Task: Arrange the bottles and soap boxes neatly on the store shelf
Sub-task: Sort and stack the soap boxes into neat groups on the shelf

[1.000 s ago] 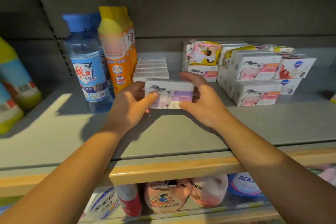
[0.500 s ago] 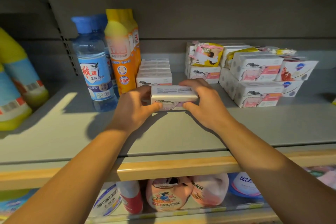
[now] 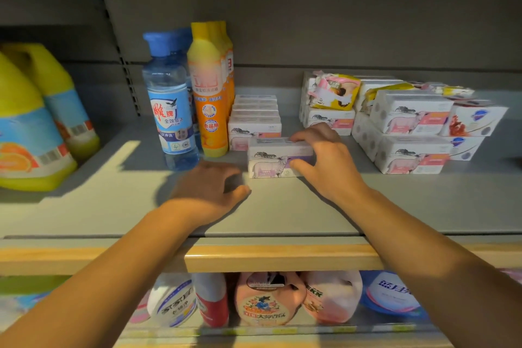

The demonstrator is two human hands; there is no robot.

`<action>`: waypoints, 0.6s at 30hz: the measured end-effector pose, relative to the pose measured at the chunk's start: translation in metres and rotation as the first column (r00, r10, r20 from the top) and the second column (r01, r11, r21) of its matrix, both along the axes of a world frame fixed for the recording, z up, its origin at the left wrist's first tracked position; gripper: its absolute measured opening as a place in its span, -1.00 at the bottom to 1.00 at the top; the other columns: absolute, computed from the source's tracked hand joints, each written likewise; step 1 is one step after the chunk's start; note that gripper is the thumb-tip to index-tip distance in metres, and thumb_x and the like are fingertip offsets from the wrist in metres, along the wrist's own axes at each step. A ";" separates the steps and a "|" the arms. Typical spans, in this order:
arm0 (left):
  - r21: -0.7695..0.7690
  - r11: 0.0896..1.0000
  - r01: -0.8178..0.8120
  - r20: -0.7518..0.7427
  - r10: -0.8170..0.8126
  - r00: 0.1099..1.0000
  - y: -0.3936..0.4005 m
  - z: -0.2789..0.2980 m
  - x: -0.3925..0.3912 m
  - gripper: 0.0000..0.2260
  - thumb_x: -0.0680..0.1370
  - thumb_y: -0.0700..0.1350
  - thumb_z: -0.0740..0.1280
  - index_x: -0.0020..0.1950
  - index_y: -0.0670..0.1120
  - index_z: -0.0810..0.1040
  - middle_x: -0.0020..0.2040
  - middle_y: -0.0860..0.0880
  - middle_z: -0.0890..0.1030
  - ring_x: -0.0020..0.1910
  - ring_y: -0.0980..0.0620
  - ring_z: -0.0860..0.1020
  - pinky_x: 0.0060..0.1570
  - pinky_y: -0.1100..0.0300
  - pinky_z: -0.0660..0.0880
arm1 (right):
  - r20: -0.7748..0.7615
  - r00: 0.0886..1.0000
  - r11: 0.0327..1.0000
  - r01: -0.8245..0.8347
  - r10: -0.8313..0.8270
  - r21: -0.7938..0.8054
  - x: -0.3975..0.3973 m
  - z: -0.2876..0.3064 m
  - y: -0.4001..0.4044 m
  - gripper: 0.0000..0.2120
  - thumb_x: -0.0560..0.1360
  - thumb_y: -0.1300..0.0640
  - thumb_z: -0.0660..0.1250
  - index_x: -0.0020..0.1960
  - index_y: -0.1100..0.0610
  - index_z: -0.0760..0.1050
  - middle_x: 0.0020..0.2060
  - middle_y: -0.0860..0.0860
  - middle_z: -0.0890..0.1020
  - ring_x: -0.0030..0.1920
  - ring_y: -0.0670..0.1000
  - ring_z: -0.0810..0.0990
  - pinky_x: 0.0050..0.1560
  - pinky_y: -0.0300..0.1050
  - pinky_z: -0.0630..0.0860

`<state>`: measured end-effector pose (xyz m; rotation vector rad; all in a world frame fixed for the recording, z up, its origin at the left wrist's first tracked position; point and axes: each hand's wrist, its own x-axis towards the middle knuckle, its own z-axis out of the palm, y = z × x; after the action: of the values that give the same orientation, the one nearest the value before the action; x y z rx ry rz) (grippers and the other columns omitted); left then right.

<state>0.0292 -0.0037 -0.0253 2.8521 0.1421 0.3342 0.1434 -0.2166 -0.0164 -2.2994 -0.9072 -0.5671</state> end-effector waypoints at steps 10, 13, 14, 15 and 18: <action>-0.022 1.000 0.014 0.070 -0.012 0.997 -0.001 -0.003 -0.003 -0.75 0.50 0.21 0.25 -0.24 0.08 0.40 -0.16 0.05 0.56 -0.12 -0.01 0.50 -0.15 0.13 0.43 | 0.042 0.999 0.993 -0.021 0.026 -0.119 0.021 0.007 0.040 -0.60 0.45 0.11 0.49 0.26 0.13 0.55 0.06 0.11 0.46 0.16 0.12 0.40 0.07 -0.29 0.22; -0.035 0.999 0.006 0.081 -0.003 0.997 -0.001 -0.003 -0.003 -0.76 0.50 0.21 0.25 -0.23 0.08 0.41 -0.15 0.06 0.57 -0.12 0.00 0.51 -0.17 0.15 0.41 | 0.072 0.997 0.991 -0.005 0.014 -0.133 0.028 0.005 0.051 -0.62 0.46 0.09 0.48 0.24 0.13 0.56 0.05 0.11 0.47 0.16 0.15 0.39 0.07 -0.23 0.23; -0.033 0.999 0.003 0.088 0.000 0.996 -0.001 -0.003 -0.003 -0.76 0.49 0.21 0.25 -0.23 0.08 0.40 -0.15 0.05 0.57 -0.11 0.00 0.51 -0.18 0.15 0.39 | 0.083 0.996 0.990 -0.003 0.014 -0.138 0.030 0.005 0.054 -0.63 0.46 0.09 0.48 0.24 0.13 0.57 0.04 0.11 0.48 0.15 0.16 0.39 0.09 -0.20 0.25; -0.033 0.999 0.001 0.093 0.002 0.996 -0.001 -0.003 -0.003 -0.75 0.49 0.21 0.25 -0.24 0.08 0.40 -0.14 0.05 0.57 -0.11 -0.01 0.50 -0.18 0.15 0.38 | 0.091 0.996 0.990 0.000 0.013 -0.140 0.031 0.004 0.057 -0.63 0.46 0.09 0.47 0.24 0.13 0.56 0.05 0.11 0.48 0.16 0.16 0.39 0.10 -0.17 0.27; -0.049 0.999 0.012 0.102 -0.007 0.995 -0.001 -0.004 -0.003 -0.77 0.49 0.20 0.27 -0.22 0.08 0.41 -0.12 0.05 0.58 -0.09 -0.02 0.51 -0.17 0.15 0.40 | 0.098 0.995 0.992 0.019 -0.006 -0.127 0.034 0.002 0.064 -0.64 0.48 0.09 0.45 0.25 0.11 0.56 0.05 0.11 0.47 0.15 0.15 0.38 0.11 -0.12 0.30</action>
<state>0.0260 -0.0050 -0.0291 2.7790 0.1149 0.4672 0.1777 -0.1528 -0.0144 -2.4111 -1.0023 -0.6486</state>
